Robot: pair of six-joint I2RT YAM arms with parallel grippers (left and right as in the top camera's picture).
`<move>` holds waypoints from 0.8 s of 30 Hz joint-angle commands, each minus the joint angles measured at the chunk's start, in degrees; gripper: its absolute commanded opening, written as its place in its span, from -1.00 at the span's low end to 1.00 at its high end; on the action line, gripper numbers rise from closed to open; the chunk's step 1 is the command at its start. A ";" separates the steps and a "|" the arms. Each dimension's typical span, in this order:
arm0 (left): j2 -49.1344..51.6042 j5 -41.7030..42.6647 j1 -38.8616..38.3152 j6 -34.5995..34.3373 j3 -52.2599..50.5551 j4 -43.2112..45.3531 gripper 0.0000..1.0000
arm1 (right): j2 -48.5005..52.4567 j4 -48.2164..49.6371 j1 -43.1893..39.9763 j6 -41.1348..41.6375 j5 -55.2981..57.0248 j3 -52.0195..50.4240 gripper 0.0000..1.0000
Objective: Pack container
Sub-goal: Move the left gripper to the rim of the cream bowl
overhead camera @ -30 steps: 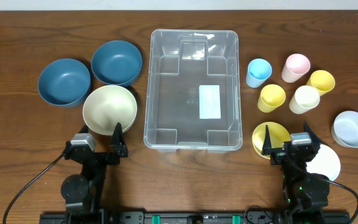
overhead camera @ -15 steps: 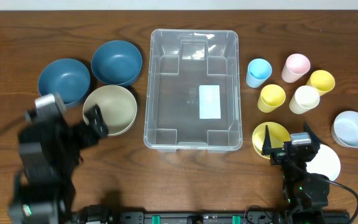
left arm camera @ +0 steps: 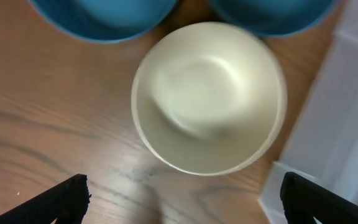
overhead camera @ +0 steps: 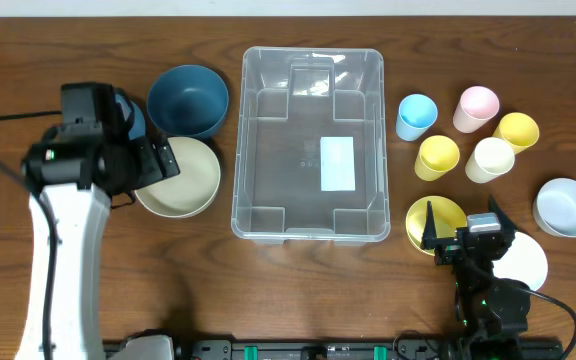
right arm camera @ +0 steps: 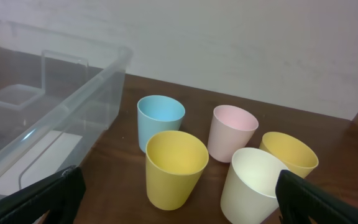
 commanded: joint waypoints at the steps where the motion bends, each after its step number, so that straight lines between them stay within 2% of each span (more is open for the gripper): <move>1: 2.73 -0.50 3.93 1.73 0.59 -0.39 0.96 | -0.31 -0.13 0.63 -0.39 -0.22 -0.20 0.99; 4: 5.14 2.82 7.23 5.73 0.57 -0.59 1.00 | -0.31 -0.13 0.63 -0.39 -0.22 -0.20 0.99; 5: 5.88 4.57 8.17 7.41 0.48 -0.61 0.96 | -0.31 -0.13 0.63 -0.39 -0.22 -0.20 0.98; 8: 7.41 8.76 10.16 9.01 -0.33 0.15 0.96 | -0.31 -0.13 0.63 -0.42 -0.22 -0.20 0.98; 24: 10.73 8.79 11.61 5.95 -13.27 13.44 0.97 | -0.31 -0.13 0.63 -0.42 -0.22 -0.20 0.98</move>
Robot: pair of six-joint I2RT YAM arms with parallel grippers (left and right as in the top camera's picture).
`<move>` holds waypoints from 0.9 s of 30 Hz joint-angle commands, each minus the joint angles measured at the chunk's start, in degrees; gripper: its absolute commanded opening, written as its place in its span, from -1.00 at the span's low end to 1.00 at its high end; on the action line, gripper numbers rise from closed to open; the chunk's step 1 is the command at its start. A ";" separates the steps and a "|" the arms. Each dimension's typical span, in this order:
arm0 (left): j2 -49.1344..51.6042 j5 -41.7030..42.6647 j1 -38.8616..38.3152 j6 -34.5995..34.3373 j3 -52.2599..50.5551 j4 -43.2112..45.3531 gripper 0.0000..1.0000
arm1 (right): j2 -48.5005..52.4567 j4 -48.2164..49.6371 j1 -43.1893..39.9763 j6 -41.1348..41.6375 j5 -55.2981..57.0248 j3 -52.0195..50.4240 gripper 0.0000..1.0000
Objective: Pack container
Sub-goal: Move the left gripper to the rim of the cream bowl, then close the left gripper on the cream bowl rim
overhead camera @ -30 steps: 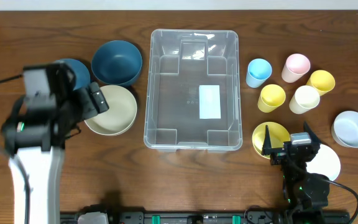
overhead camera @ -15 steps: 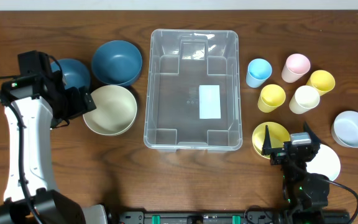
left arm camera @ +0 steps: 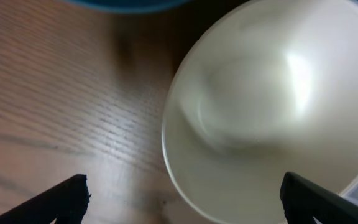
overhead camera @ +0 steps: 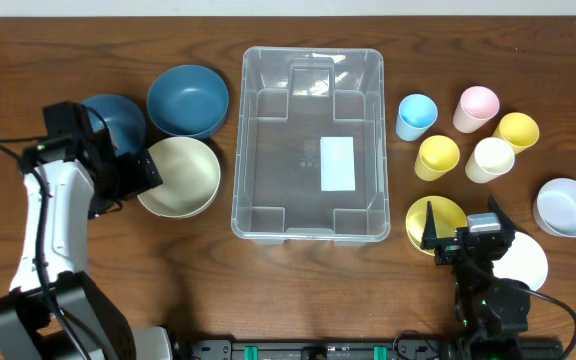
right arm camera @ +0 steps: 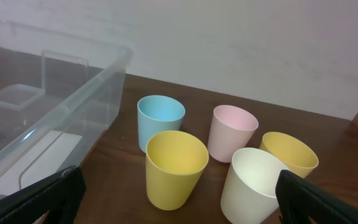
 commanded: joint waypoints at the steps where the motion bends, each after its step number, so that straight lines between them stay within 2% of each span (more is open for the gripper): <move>1: 0.94 0.48 0.85 -1.18 -3.04 2.19 0.97 | -0.31 -0.13 0.63 -0.39 -0.22 -0.20 0.99; 5: 0.94 0.48 1.75 -3.37 -6.03 5.79 0.97 | -0.31 -0.13 0.63 -0.39 -0.22 -0.20 0.99; 13: 0.94 0.48 1.75 -3.32 -9.77 9.77 0.95 | -0.31 -0.13 0.63 -0.39 -0.22 -0.20 0.98; 16: 0.94 0.48 1.75 -3.34 -10.21 10.19 0.88 | -0.31 -0.13 0.63 -0.39 -0.22 -0.20 0.98; 20: 0.94 0.48 1.75 -3.32 -10.67 10.88 0.68 | -0.31 -0.13 0.63 -0.39 -0.22 -0.20 0.98; 24: 0.96 0.48 1.75 -3.34 -11.58 11.87 0.59 | -0.31 -0.13 0.63 -0.42 -0.22 -0.20 0.99; 27: 0.98 0.50 1.73 -3.34 -12.04 12.22 0.44 | -0.31 -0.13 0.63 -0.39 -0.22 -0.20 0.99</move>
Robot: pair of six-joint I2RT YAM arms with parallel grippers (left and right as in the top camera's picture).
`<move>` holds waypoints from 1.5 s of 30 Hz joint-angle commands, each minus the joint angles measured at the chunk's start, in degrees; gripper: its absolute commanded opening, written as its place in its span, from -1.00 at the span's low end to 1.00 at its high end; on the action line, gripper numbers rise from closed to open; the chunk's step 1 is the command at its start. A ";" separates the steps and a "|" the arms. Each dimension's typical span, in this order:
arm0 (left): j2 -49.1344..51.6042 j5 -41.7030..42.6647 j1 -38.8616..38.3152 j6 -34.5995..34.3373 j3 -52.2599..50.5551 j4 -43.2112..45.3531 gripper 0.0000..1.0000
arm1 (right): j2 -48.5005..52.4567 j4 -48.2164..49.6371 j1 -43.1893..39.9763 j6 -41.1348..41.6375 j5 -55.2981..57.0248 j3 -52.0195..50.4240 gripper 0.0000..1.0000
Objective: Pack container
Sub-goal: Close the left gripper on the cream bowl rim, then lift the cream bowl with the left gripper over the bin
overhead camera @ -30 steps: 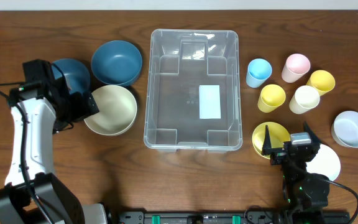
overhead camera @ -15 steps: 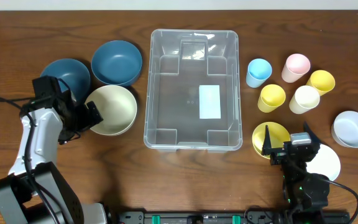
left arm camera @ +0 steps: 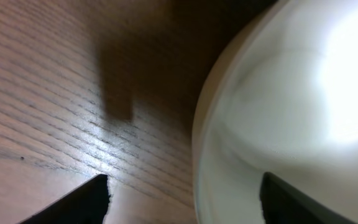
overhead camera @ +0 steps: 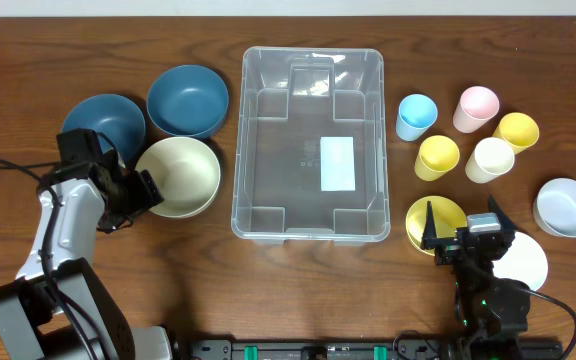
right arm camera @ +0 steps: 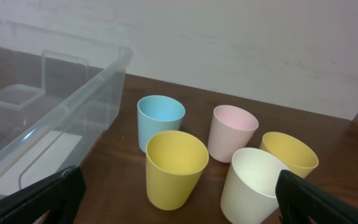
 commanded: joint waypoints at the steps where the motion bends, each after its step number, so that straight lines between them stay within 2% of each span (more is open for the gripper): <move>1: 0.48 -0.07 0.24 -0.02 -0.83 0.24 0.39 | -0.31 -0.13 0.63 -0.39 -0.22 -0.20 0.99; 8: 0.48 -0.09 0.24 -1.55 -1.53 0.81 0.22 | -0.31 -0.13 0.63 -0.39 -0.22 -0.20 0.99; 10: 0.48 -0.09 0.24 -1.55 -1.53 0.81 0.01 | -0.31 -0.13 0.63 -0.39 -0.22 -0.20 0.99; 13: 0.48 -0.07 0.24 -1.55 -1.53 0.70 -0.50 | -0.31 -0.13 0.63 -0.39 -0.22 -0.20 0.98; 14: 0.46 -0.07 0.24 -1.55 -1.53 0.70 -0.61 | -0.31 -0.13 0.63 -0.39 -0.22 -0.20 0.98; 20: 0.48 -0.07 0.24 -1.55 -1.53 0.59 -0.88 | -0.31 -0.13 0.63 -0.39 -0.22 -0.20 0.98; 27: 0.09 -0.07 0.24 -2.67 -1.46 -0.79 -0.88 | -0.31 -0.13 0.63 -0.39 -0.22 -0.20 0.98; 33: -4.17 -0.07 0.24 -3.98 -0.55 -4.17 -0.88 | -0.31 -0.13 0.63 -0.39 -0.22 -0.20 0.99; 45: -26.93 -0.94 0.24 -10.58 1.40 -6.05 -0.88 | -0.31 -0.13 0.63 -0.39 -0.22 -0.20 0.99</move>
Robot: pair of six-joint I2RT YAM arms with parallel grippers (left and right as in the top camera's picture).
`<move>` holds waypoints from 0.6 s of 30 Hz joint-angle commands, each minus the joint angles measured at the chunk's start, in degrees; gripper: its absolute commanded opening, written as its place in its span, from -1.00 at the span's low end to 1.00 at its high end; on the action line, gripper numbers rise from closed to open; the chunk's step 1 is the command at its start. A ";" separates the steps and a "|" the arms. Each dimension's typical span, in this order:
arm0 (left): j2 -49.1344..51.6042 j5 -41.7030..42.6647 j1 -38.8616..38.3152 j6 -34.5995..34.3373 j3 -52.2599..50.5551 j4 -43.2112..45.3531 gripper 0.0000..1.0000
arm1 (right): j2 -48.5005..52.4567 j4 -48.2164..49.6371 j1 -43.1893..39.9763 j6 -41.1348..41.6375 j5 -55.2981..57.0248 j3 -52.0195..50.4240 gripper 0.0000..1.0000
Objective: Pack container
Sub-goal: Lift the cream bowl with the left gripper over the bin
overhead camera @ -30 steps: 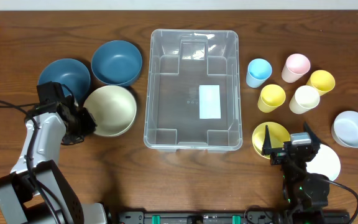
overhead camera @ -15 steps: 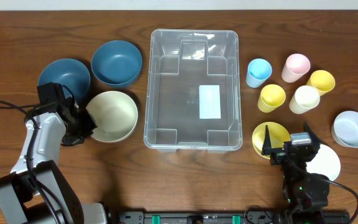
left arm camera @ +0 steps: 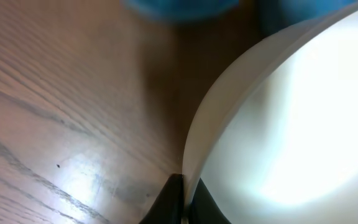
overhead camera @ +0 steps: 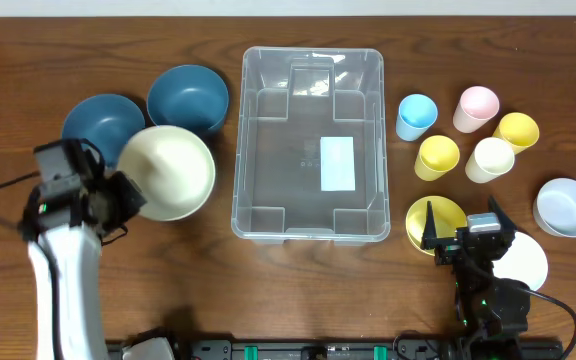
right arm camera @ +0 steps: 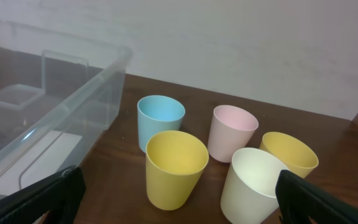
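Note:
The clear plastic container (overhead camera: 238,150) stands at the table's middle. My left gripper (overhead camera: 128,195) is shut on the rim of a cream bowl (overhead camera: 168,172), which is raised off the table and tilted, left of the container. In the left wrist view the gripper (left arm camera: 183,199) pinches the bowl (left arm camera: 291,124) edge-on between its dark fingers. My right gripper (overhead camera: 463,222) rests open at the front right, nothing between its fingers, and its own view (right arm camera: 179,199) faces the cups.
Two dark blue bowls (overhead camera: 188,98) (overhead camera: 93,118) sit behind the cream bowl. Right of the container stand blue (overhead camera: 417,116), pink (overhead camera: 478,107), two yellow (overhead camera: 437,156) (overhead camera: 517,130) and a cream cup (overhead camera: 490,158). A yellow plate (overhead camera: 438,212), white plate (overhead camera: 528,262) and pale bowl (overhead camera: 566,207) lie front right.
My left gripper was open around the cream bowl's left rim on the table. Now it is shut on that rim, and the bowl is lifted and tilted. The right arm has not moved.
My left gripper hung open above the cream bowl, then was lower beside its left edge, then had its open fingers around the rim. Now it grips the rim and the bowl is off the table. The right gripper stayed parked and open throughout.

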 commanded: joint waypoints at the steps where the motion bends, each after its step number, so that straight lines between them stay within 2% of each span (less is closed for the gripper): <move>1: -6.01 -0.68 0.24 -2.82 1.81 0.17 -0.88 | -0.31 -0.13 0.63 -0.42 -0.22 -0.20 0.99; 4: -10.71 0.55 0.17 -4.68 1.81 1.90 -0.88 | -0.31 -0.13 0.63 -0.42 -0.22 -0.20 0.98; 7: -13.94 6.21 0.17 -4.66 2.16 4.55 -0.89 | -0.31 -0.13 0.63 -0.42 -0.22 -0.20 0.98; 11: -14.01 11.15 -1.51 -5.05 4.46 5.33 -0.88 | -0.31 -0.13 0.63 -0.42 -0.22 -0.20 0.98; 18: -6.88 11.67 -13.68 -5.03 13.75 5.81 -0.89 | -0.31 -0.13 0.63 -0.42 -0.22 -0.20 0.98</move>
